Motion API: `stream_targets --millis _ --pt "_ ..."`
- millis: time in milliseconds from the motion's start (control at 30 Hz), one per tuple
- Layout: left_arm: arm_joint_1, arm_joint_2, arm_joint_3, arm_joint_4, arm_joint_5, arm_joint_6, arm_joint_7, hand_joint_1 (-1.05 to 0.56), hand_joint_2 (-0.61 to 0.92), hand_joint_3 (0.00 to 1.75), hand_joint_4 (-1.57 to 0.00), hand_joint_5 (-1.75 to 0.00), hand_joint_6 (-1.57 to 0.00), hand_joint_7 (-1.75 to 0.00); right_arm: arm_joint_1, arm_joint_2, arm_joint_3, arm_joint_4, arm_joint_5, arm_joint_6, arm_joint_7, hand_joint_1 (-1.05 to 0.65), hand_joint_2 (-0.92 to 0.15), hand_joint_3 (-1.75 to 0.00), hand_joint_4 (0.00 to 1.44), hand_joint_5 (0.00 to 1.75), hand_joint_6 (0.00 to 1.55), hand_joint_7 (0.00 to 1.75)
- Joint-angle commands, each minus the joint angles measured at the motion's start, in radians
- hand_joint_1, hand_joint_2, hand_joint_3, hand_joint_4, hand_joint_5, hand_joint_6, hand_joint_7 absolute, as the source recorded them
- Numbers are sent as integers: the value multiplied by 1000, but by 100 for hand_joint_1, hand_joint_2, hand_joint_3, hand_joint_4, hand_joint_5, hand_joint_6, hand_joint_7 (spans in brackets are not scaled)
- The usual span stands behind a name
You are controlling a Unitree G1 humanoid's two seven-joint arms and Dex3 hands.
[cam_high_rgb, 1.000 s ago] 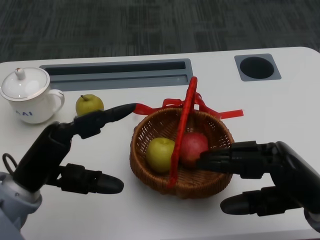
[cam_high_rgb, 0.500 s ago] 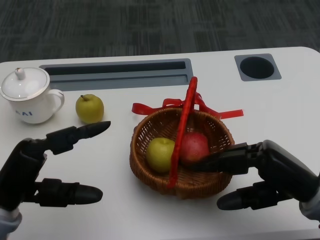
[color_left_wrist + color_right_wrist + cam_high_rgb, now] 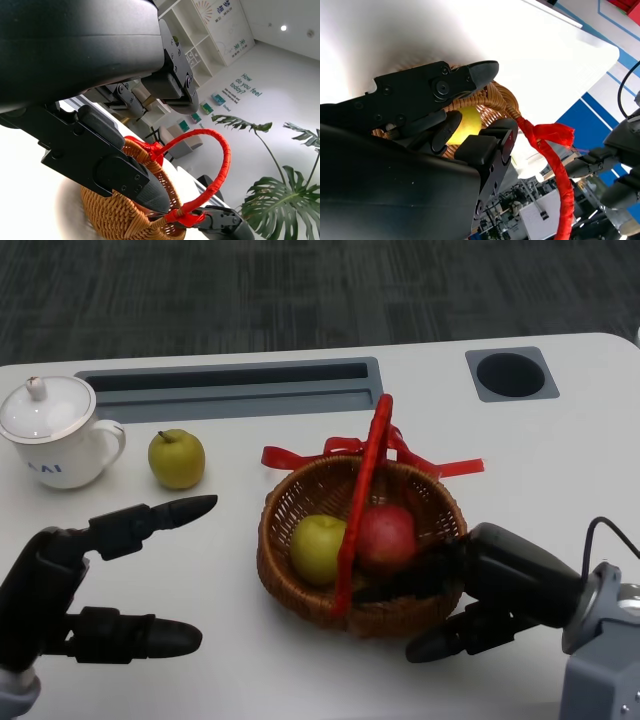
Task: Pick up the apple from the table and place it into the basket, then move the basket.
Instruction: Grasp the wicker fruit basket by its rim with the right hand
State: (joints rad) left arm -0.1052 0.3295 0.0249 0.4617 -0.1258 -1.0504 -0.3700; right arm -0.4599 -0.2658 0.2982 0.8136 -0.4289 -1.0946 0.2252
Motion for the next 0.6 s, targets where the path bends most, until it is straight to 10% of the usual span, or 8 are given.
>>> stream_targets --millis 33,600 --pt "3 1 7 -6 6 3 1 -69 70 0 -74 -3 -70 -1 -32 10 53 53 -82 18 -41 -56 -92 -1 87 1 78 1" --pt "-3 -42 25 -8 12 -24 16 -68 71 0 -80 -3 -74 -2 -206 75 272 368 -305 187 -326 -51 -87 0 94 1 82 1"
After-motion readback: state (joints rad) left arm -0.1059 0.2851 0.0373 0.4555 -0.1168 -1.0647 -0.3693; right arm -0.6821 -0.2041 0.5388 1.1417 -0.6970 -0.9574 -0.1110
